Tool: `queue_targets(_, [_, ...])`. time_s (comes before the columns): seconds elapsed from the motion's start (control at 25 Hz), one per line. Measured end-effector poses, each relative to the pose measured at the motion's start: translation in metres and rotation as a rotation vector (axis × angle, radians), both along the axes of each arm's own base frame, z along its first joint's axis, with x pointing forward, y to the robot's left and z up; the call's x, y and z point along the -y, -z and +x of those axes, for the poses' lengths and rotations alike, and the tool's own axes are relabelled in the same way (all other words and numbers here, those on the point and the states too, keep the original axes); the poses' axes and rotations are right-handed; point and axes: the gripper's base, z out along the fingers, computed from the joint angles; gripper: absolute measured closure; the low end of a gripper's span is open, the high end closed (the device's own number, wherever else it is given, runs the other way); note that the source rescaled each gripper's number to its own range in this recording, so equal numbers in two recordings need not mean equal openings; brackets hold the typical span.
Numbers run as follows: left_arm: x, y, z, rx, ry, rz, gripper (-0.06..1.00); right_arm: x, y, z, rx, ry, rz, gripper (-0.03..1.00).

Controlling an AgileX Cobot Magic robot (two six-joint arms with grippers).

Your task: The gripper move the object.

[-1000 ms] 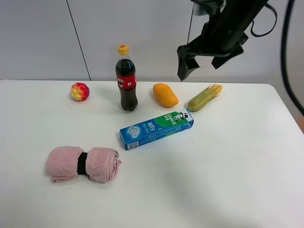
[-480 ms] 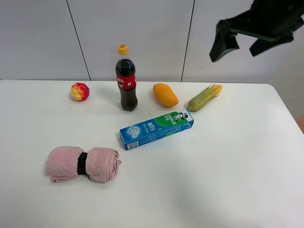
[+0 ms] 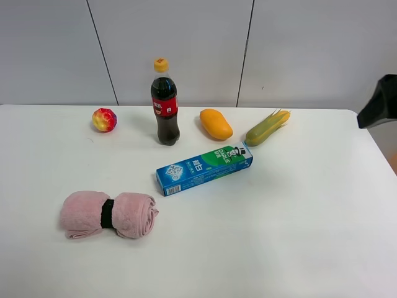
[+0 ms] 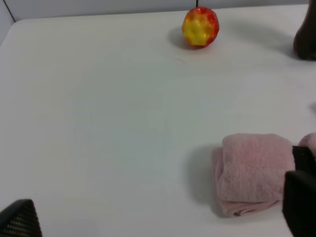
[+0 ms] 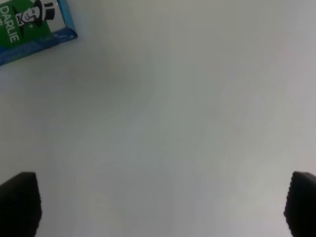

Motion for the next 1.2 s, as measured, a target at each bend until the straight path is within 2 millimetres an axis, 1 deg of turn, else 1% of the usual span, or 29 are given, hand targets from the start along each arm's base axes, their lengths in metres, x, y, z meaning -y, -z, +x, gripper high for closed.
queue_targets(0.12, [0.0,0.0,0.0,0.0,0.0,0.0,-0.06,0.001,0.004,-0.035,0.046,0.006,-0.015,-0.03])
queue_targets(0.2, [0.0,0.0,0.0,0.0,0.0,0.0,-0.06,0.001,0.011,-0.06,0.079,0.008,-0.016,-0.03])
queue_targets(0.28, [0.0,0.0,0.0,0.0,0.0,0.0,-0.06,0.001,0.017,-0.084,0.18,0.012,-0.016,-0.03])
queue_targets(0.4, [0.0,0.0,0.0,0.0,0.0,0.0,-0.06,0.001,0.031,-0.115,0.334,0.021,-0.021,-0.03])
queue_targets(0.52, [0.0,0.0,0.0,0.0,0.0,0.0,-0.06,0.001,0.046,-0.142,0.478,0.027,-0.024,-0.03])
queue_targets(0.64, [0.0,0.0,0.0,0.0,0.0,0.0,-0.06,0.001,0.065,-0.162,0.551,0.03,-0.028,-0.03])
queue_targets(0.8, [0.0,0.0,0.0,0.0,0.0,0.0,-0.06,0.001,0.082,-0.178,0.619,0.033,-0.037,-0.03])
queue_targets(1.0, [0.0,0.0,0.0,0.0,0.0,0.0,-0.06,0.001,0.082,-0.189,0.696,0.036,-0.042,-0.03])
queue_targets(1.08, [0.0,0.0,0.0,0.0,0.0,0.0,-0.06,0.001,0.083,-0.189,0.68,0.039,-0.038,-0.03])
queue_targets(1.2, [0.0,0.0,0.0,0.0,0.0,0.0,-0.06,0.001,0.091,-0.19,0.616,0.037,-0.037,-0.03])
